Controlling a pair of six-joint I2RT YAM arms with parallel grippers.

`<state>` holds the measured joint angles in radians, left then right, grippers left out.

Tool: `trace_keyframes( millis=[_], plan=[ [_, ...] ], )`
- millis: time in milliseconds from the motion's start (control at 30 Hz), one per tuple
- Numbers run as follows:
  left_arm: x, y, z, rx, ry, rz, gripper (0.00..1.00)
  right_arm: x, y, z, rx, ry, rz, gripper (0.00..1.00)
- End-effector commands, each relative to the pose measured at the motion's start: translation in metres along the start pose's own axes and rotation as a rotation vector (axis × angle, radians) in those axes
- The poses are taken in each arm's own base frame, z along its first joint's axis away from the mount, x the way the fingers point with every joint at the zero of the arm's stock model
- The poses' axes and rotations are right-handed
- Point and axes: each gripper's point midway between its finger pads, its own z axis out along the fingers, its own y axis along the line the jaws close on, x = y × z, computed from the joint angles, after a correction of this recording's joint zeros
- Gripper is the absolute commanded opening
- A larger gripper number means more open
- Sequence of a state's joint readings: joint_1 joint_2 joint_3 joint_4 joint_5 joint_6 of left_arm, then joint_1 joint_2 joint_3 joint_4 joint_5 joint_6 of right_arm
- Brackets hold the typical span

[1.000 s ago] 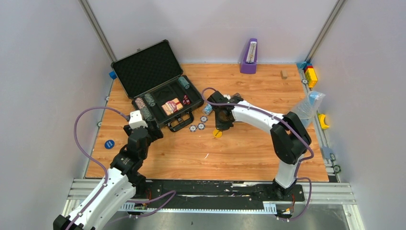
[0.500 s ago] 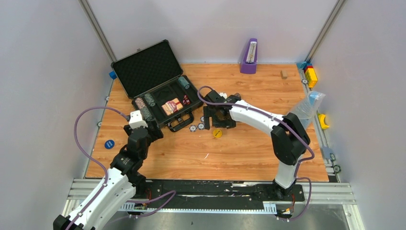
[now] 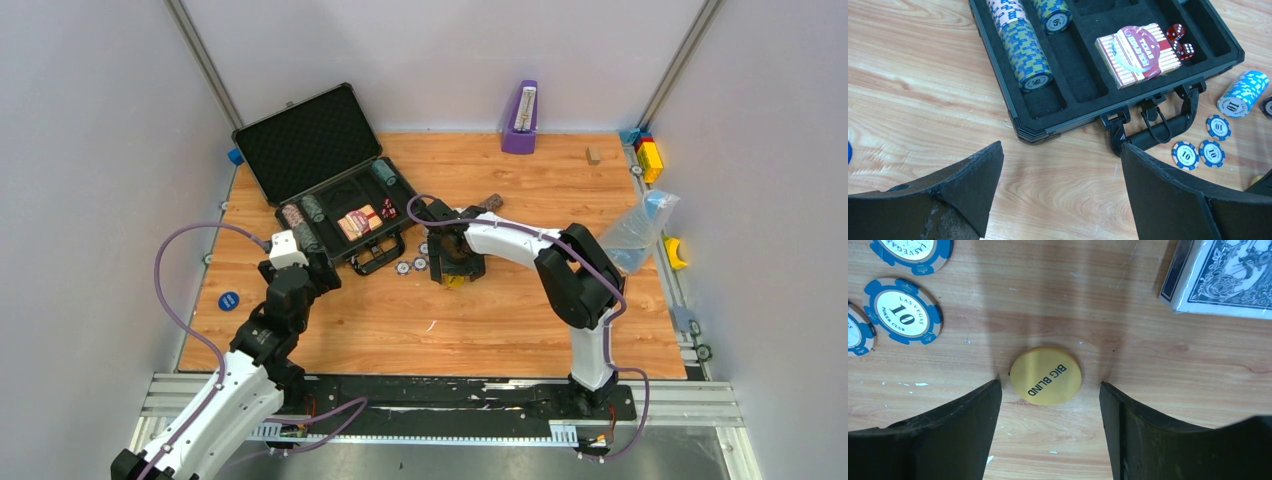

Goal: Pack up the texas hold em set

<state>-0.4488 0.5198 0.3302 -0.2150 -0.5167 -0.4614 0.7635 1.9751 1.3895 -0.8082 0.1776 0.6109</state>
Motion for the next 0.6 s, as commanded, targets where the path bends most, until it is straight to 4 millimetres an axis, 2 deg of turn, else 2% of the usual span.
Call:
trace_keyframes(
  millis=[0, 567],
  plan=[
    [-0.0184, -0.0045, -0.0015, 0.013, -0.046, -0.015, 0.95, 0.0076, -0.0077, 0.0228, 0.025, 0.028, -0.017, 0.72],
    [-0.0182, -0.0037, -0.0017, 0.01, -0.048, -0.018, 0.95, 0.0053, -0.0084, 0.0313, -0.003, 0.028, -0.036, 0.71]
  ],
)
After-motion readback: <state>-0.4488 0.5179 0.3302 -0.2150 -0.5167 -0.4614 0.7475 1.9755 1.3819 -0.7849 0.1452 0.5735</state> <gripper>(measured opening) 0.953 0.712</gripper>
